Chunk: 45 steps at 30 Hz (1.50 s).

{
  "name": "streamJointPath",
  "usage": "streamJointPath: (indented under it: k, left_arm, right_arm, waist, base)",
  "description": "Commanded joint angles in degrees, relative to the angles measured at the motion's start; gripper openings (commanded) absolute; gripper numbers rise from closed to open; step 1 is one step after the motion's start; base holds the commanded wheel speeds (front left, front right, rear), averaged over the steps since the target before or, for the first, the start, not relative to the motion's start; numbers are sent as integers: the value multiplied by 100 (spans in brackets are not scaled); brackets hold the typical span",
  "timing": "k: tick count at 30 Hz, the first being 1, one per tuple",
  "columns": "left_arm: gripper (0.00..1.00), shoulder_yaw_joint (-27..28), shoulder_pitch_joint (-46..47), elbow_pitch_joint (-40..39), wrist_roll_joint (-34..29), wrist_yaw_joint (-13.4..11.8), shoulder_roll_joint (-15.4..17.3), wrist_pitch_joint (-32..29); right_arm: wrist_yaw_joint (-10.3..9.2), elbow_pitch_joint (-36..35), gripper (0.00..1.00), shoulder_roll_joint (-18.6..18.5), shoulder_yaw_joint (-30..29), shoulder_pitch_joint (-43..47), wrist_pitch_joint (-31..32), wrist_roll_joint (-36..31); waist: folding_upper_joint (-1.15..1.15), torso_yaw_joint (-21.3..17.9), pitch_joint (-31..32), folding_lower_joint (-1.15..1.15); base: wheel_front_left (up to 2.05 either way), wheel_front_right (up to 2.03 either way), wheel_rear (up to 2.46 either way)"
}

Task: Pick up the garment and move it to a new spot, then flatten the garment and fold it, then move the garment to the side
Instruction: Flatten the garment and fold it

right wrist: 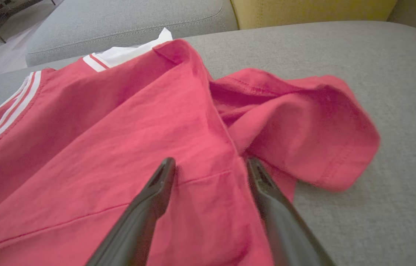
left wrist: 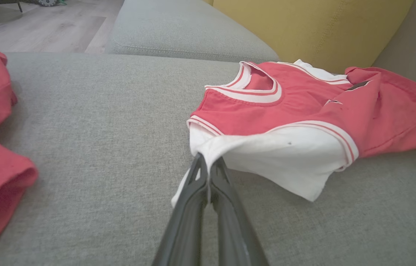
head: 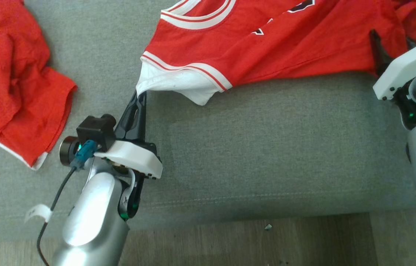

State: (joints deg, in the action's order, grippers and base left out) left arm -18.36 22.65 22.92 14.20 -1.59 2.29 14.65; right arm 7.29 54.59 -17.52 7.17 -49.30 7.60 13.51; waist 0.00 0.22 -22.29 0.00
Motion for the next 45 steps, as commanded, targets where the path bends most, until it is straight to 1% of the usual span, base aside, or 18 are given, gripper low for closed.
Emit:
streamJointPath:
  k: [1, 2, 3, 4, 5, 6, 7, 12, 18, 25, 29, 30, 31, 32, 39, 45]
  left_arm:
    - [0, 134, 181, -132, -43, -33, 59, 35]
    - [0, 131, 185, -131, -45, -33, 59, 35]
    - [0, 129, 187, -129, -47, -34, 59, 35]
    - [0, 130, 187, -129, -49, -35, 59, 35]
    - [0, 130, 188, -131, -51, -37, 59, 35]
    - [0, 132, 188, -132, -52, -40, 59, 35]
    - [0, 135, 189, -131, -56, -41, 59, 35]
    - [0, 162, 181, -99, -52, -40, 59, 35]
    - [0, 243, 85, -49, -26, -47, 59, 35]
    - [0, 355, -70, -74, 9, -51, 59, 35]
    - [0, 431, -147, -80, 14, -53, 59, 35]
    - [0, 453, -167, -79, 11, -52, 59, 35]
    - [0, 476, -188, -78, 5, -49, 59, 35]
    - [0, 498, -207, -80, -2, -48, 59, 35]
    - [0, 637, -277, -91, -54, -23, 59, 35]
    - [0, 654, -273, -97, -84, 6, 59, 35]
  right_arm:
    - [20, -82, 100, -26, 121, -153, -106, 89]
    - [20, -38, 100, -30, 139, -172, -132, 105]
    - [20, 5, 82, -34, 157, -191, -156, 120]
    - [20, 45, 49, -36, 184, -209, -179, 127]
    - [20, 82, 23, -36, 212, -226, -202, 134]
    - [20, 116, 3, -33, 238, -243, -228, 145]
    - [20, 147, 0, -27, 263, -261, -252, 160]
    - [20, 233, 0, -43, 392, -290, -393, 164]
    - [20, 284, 0, -58, 584, -229, -510, 225]
    - [20, 203, 0, -98, 868, -79, -448, 360]
    - [20, 39, 0, -88, 1098, 153, -300, 529]
    - [20, -7, 12, -92, 1161, 235, -246, 577]
    - [20, -58, 61, -100, 1218, 317, -208, 618]
    - [20, -108, 100, -112, 1256, 395, -181, 661]
    - [20, -423, 100, -167, 1278, 804, -234, 800]
    - [20, -610, 100, -185, 1165, 922, -343, 752]
  waist:
    - [0, 14, -12, 0]
    - [0, 20, -16, 0]
    - [0, 24, -17, 0]
    - [0, 27, -18, 0]
    - [0, 30, -19, 0]
    - [0, 32, -18, 0]
    - [0, 32, -15, 0]
    - [0, 25, 62, 0]
    - [0, -46, 294, 0]
    - [0, -186, 589, 0]
    - [0, -245, 723, 0]
    - [0, -261, 748, 0]
    - [0, -277, 768, 0]
    - [0, -291, 781, 0]
    - [0, -397, 789, 0]
    - [0, -424, 749, 0]
  base:
    - [0, 0, 0]
    - [0, 0, 0]
    - [0, 0, 0]
    - [0, 0, 0]
    - [0, 0, 0]
    - [0, 0, 0]
    - [0, 0, 0]
    - [0, 0, 0]
    - [0, 0, 0]
    - [0, 0, 0]
    - [0, 0, 0]
    - [0, 0, 0]
    - [0, 0, 0]
    - [0, 0, 0]
    - [0, 0, 0]
    - [0, 0, 0]
